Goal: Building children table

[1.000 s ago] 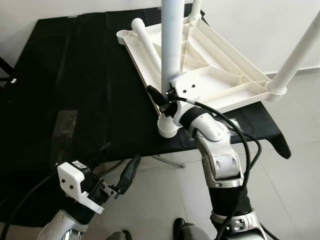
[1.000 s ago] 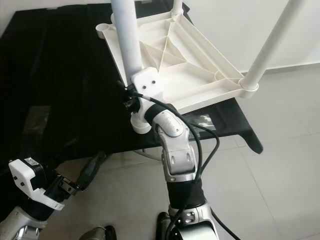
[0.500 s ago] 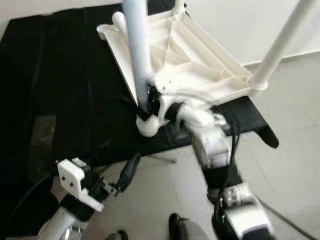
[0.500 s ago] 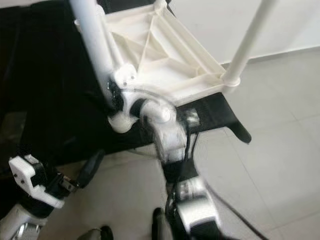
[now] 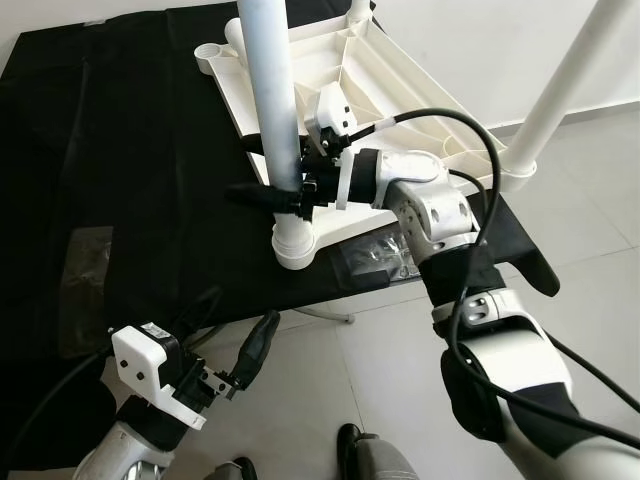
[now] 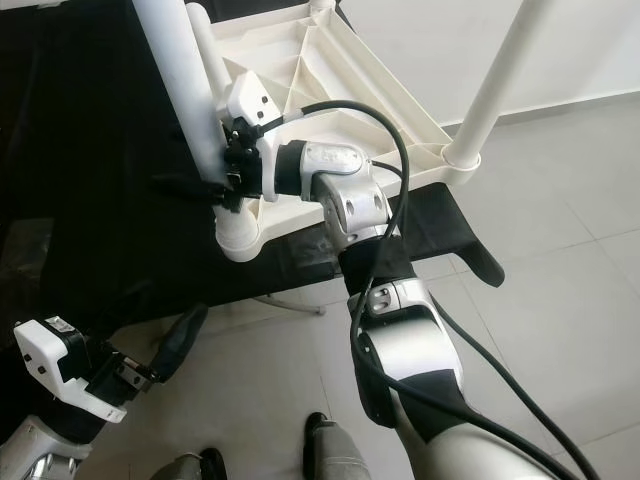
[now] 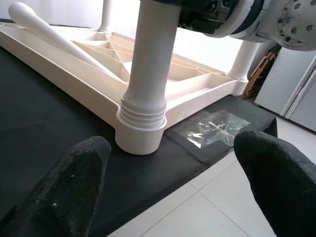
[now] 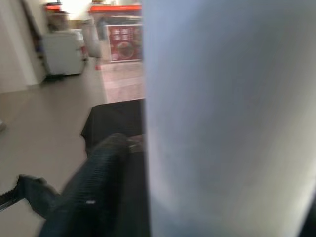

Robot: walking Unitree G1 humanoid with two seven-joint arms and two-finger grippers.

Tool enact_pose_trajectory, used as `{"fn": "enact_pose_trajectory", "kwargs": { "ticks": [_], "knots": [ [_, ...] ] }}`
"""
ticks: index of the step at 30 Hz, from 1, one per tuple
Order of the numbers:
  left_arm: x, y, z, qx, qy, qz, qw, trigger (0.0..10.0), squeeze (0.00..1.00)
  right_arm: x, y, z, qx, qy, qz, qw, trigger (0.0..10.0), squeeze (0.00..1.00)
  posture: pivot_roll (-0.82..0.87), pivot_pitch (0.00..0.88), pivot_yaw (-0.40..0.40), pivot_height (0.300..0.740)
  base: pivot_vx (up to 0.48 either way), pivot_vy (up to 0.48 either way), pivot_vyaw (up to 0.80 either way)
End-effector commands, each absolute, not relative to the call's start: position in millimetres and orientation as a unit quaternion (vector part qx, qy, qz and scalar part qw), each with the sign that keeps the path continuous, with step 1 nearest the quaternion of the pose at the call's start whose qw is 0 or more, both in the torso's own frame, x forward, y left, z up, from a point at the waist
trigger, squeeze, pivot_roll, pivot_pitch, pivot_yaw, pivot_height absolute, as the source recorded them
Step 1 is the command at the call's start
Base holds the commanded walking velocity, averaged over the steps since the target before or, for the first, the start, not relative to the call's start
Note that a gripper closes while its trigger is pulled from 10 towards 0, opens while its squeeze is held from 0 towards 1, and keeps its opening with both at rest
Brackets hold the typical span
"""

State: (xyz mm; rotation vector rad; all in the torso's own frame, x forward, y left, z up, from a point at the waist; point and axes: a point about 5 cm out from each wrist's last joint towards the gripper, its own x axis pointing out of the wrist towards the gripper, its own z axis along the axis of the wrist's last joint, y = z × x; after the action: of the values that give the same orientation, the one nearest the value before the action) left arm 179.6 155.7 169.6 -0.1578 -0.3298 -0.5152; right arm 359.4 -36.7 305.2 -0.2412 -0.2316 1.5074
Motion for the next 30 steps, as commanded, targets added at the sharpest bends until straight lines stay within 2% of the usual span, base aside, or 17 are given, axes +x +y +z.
{"fn": "enact_pose_trajectory", "kwargs": {
  "ticks": [1, 9, 10, 11, 12, 13, 15, 16, 17, 18, 19, 20, 24, 26, 28, 29, 30],
  "knots": [
    [175.9, 154.9, 169.0, -0.077, -0.156, -0.255, 0.951, 10.0, 0.00, 356.9, -30.6, 304.9, -0.111, -0.106, 0.700, 0.697, 0.0, 0.00, -0.01, 0.304, -0.018, 0.740, 0.000, 0.000, 0.00],
    [177.7, 153.7, 168.0, -0.079, -0.156, -0.256, 0.951, 10.0, 0.00, 364.3, -41.1, 302.5, -0.103, -0.112, 0.676, 0.721, 0.0, 0.00, -0.02, 0.292, -0.016, 0.740, 0.000, 0.000, 0.00],
    [178.4, 153.5, 168.0, -0.079, -0.157, -0.256, 0.951, 10.0, 0.00, 366.5, -47.5, 301.5, -0.109, -0.117, 0.653, 0.740, 0.0, 0.00, -0.03, 0.292, -0.016, 0.740, 0.000, 0.000, 0.00],
    [178.4, 153.5, 168.0, -0.079, -0.157, -0.256, 0.951, 10.0, 0.00, 366.5, -47.5, 301.5, -0.109, -0.117, 0.653, 0.740, 0.0, 0.00, -0.03, 0.292, -0.016, 0.740, 0.000, 0.000, 0.00],
    [179.0, 153.5, 167.9, -0.079, -0.158, -0.256, 0.950, 10.0, 0.00, 368.2, -56.4, 300.5, -0.111, -0.122, 0.630, 0.759, 0.0, 0.00, -0.04, 0.291, -0.019, 0.740, 0.000, 0.000, 0.00],
    [179.0, 153.5, 167.9, -0.079, -0.158, -0.256, 0.950, 10.0, 0.00, 368.2, -56.4, 300.5, -0.111, -0.122, 0.630, 0.759, 0.0, 0.00, -0.04, 0.291, -0.019, 0.740, 0.000, 0.000, 0.00],
    [180.0, 153.6, 167.9, -0.079, -0.159, -0.257, 0.950, 10.0, 0.00, 368.7, -70.8, 293.7, -0.085, -0.121, 0.566, 0.811, 0.0, 0.00, -0.06, 0.291, -0.025, 0.740, 0.000, 0.000, 0.00],
    [180.2, 153.6, 167.9, -0.079, -0.159, -0.257, 0.950, 10.0, 0.00, 368.7, -74.5, 290.7, -0.076, -0.119, 0.545, 0.826, 0.0, 0.00, -0.06, 0.291, -0.025, 0.740, 0.000, 0.000, 0.00],
    [180.8, 153.6, 168.2, -0.079, -0.159, -0.258, 0.950, 10.0, 0.00, 367.7, -75.5, 278.6, -0.071, -0.107, 0.474, 0.871, 0.0, 0.00, -0.06, 0.292, -0.027, 0.740, 0.000, 0.000, 0.00],
    [181.5, 154.1, 168.3, -0.079, -0.160, -0.259, 0.949, 10.0, 0.00, 368.9, -83.6, 262.2, -0.095, -0.087, 0.331, 0.935, 0.0, 0.00, -0.07, 0.292, -0.025, 0.740, 0.000, 0.000, 0.00],
    [182.1, 154.5, 168.3, -0.079, -0.160, -0.259, 0.949, 10.0, 0.00, 367.3, -92.6, 252.5, -0.114, -0.077, 0.222, 0.965, 0.0, 0.00, -0.07, 0.292, -0.025, 0.740, 0.000, 0.000, 0.00],
    [182.4, 154.8, 168.4, -0.079, -0.160, -0.259, 0.949, 10.0, 0.00, 365.1, -99.4, 247.4, -0.127, -0.072, 0.152, 0.977, 0.0, 0.00, -0.07, 0.292, -0.025, 0.740, 0.000, 0.000, 0.00],
    [182.8, 154.9, 168.5, -0.079, -0.160, -0.259, 0.949, 10.0, 0.00, 361.9, -102.5, 242.0, -0.128, -0.063, 0.128, 0.982, 0.0, 0.00, -0.07, 0.291, -0.019, 0.740, 0.000, 0.000, 0.00],
    [183.3, 154.9, 168.7, -0.079, -0.160, -0.259, 0.949, 10.0, 0.00, 351.0, -92.6, 233.5, -0.122, -0.059, 0.158, 0.978, 0.0, 0.00, -0.07, 0.291, -0.015, 0.740, 0.000, 0.000, 0.00],
    [185.0, 155.4, 167.5, -0.074, -0.160, -0.259, 0.950, 10.0, 0.00, 337.4, -54.0, 220.9, -0.075, -0.046, 0.230, 0.969, 0.0, 0.00, -0.06, 0.271, -0.014, 0.740, 0.000, 0.000, 0.00],
    [185.0, 155.4, 167.5, -0.074, -0.160, -0.259, 0.950, 10.0, 0.00, 337.4, -54.0, 220.9, -0.075, -0.046, 0.230, 0.969, 0.0, 0.00, -0.06, 0.271, -0.014, 0.740, 0.000, 0.000, 0.00],
    [185.7, 155.7, 167.1, -0.073, -0.160, -0.258, 0.950, 10.0, 0.00, 337.6, -43.2, 223.5, -0.062, -0.050, 0.250, 0.965, 0.0, 0.00, -0.06, 0.270, -0.017, 0.740, 0.000, 0.000, 0.00]
  ]
}}
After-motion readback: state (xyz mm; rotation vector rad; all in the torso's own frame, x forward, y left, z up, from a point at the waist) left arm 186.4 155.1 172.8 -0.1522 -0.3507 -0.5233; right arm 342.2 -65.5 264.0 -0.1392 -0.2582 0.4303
